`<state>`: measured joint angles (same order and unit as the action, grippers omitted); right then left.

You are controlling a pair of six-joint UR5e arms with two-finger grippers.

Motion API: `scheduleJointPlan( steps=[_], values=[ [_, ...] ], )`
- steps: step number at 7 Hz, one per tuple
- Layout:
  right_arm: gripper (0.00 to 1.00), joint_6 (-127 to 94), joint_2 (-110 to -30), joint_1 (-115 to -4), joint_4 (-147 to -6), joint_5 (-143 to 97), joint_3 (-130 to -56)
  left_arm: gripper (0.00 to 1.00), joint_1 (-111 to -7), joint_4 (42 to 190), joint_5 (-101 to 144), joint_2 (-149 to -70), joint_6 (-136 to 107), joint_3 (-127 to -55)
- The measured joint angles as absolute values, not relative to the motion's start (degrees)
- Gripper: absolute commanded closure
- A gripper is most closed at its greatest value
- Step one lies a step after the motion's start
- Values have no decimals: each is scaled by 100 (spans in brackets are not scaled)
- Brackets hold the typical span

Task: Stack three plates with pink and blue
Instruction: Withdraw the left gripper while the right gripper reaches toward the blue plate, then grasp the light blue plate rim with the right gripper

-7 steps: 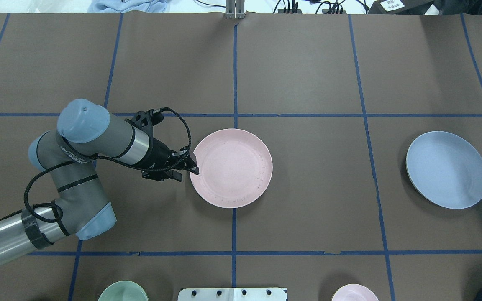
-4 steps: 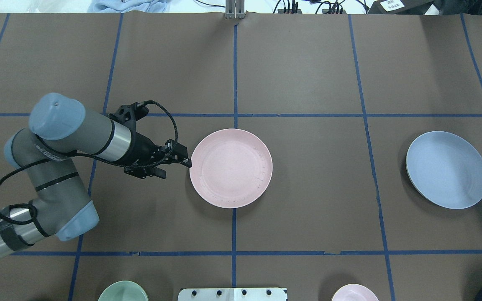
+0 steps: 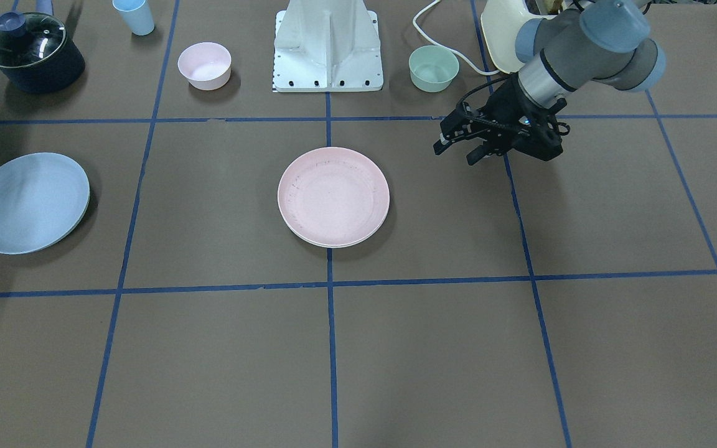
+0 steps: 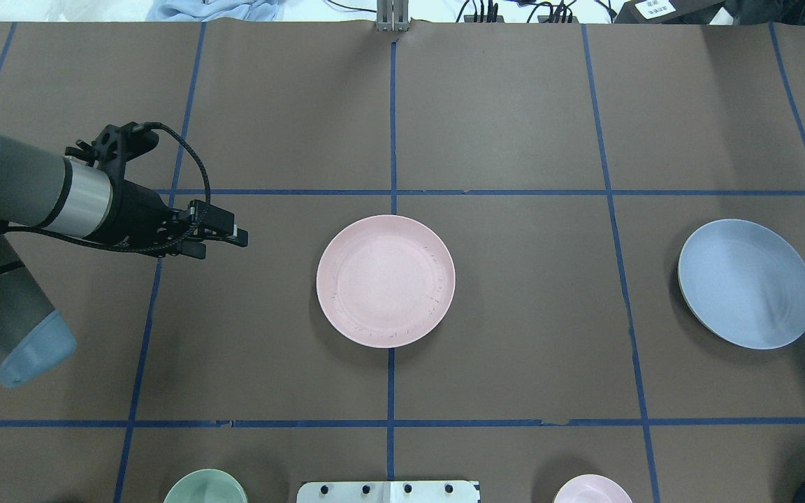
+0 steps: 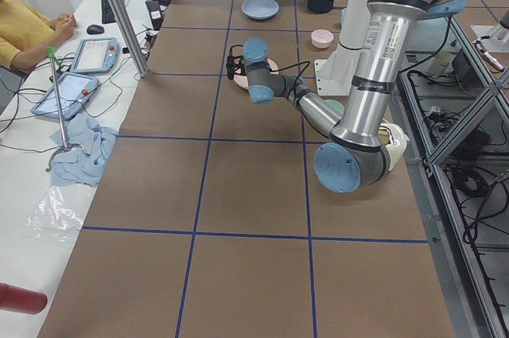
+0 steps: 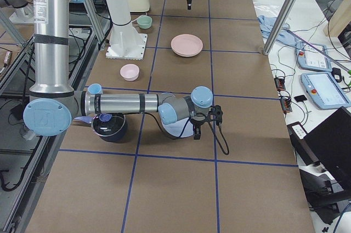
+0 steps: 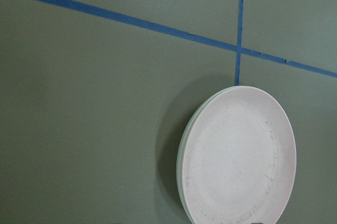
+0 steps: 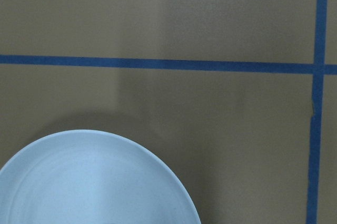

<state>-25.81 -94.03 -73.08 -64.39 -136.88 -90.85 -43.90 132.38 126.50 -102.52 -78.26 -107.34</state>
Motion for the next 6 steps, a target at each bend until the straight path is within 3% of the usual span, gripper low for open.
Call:
scheduleJointPlan(
  steps=[2,4,6],
  values=[
    [1,-3928,-9583,-6967,-4626,-13608,-8476,14,-4489,13236,12655,-10135,-7706,-10806],
    [8,-4384,-9647,-6810,-3986,-13596,-8088,13,-4509,13230,12656,-10119,-7692,-10821],
    [27,-4463,-9659,-6742,-3916,-13619,-8012,13,-4511,13213,12651,-10114,-7696,-10825]
  ],
)
